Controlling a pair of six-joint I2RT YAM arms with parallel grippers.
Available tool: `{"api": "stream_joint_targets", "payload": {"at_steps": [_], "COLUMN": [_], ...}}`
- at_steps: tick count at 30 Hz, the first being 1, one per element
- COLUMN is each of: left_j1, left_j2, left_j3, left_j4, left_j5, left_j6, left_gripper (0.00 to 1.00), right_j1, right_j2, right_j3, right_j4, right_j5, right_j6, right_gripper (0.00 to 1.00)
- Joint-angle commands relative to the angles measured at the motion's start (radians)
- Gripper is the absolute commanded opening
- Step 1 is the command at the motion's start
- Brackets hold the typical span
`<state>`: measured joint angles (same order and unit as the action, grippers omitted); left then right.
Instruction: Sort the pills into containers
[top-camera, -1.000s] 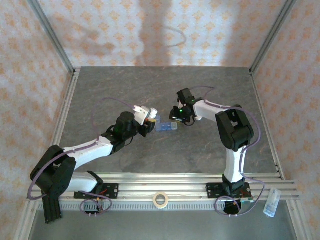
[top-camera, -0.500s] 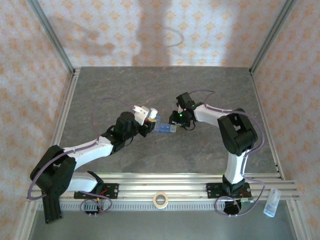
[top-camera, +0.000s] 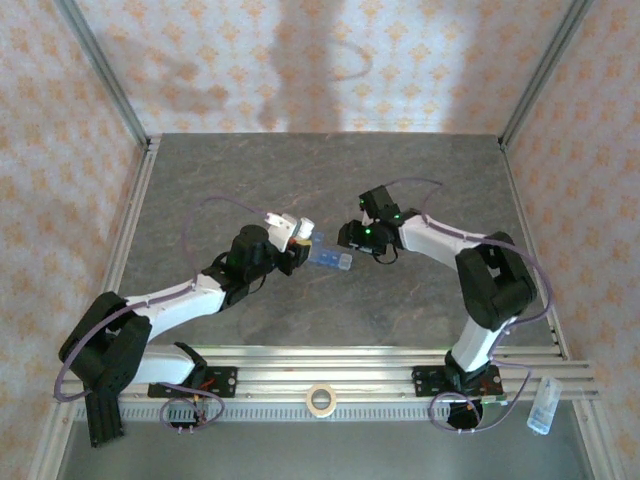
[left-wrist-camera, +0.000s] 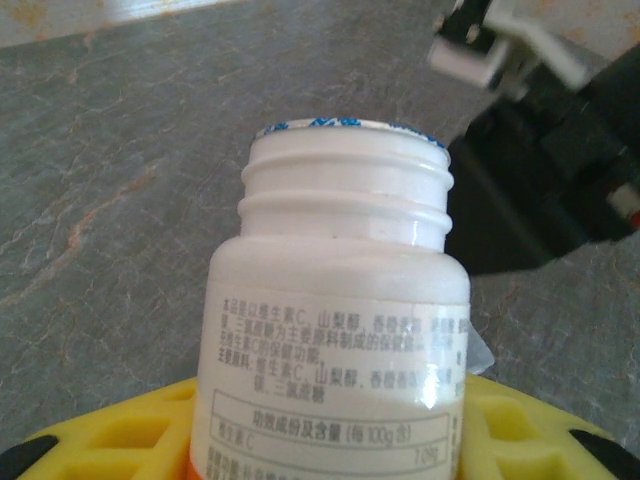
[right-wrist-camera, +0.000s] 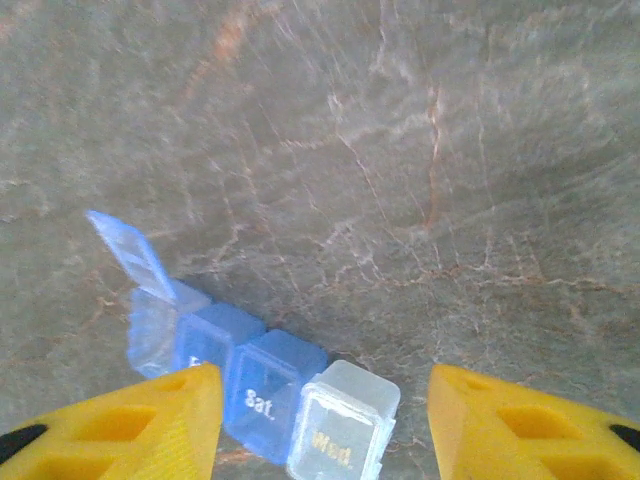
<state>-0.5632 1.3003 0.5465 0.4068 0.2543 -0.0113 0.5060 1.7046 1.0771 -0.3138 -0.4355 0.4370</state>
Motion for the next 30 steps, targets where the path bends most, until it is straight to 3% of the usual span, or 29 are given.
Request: {"api": "stream_joint_targets", "payload": {"at_steps": [1,20,30], "left_j1": [-0.006,-0.021,-0.032], "left_j2": [-0.025,0.04,0.099], "left_j3": [-0.01,0.084,0.132], "left_j4": [-0.016,-0.27,-0.345], "left_j5": [0.024,0.019,0.004], "left_j6": [-0.01,-0.032,-0.033], "left_gripper": [0.0,0.0,0.0], "right_j1": [0.004,0.008,0.075], "right_j2": [-0.06,-0.079,-0.024], "right_j3": [-0.011,-0.026,0.026], "right_j4": [-0.011,-0.098,-0.151], "right_j5": [0.065,0.119,0.193], "right_j6": [-0.017,-0.199,-0.252], "right_gripper": [0.59,0.63,0.63]}}
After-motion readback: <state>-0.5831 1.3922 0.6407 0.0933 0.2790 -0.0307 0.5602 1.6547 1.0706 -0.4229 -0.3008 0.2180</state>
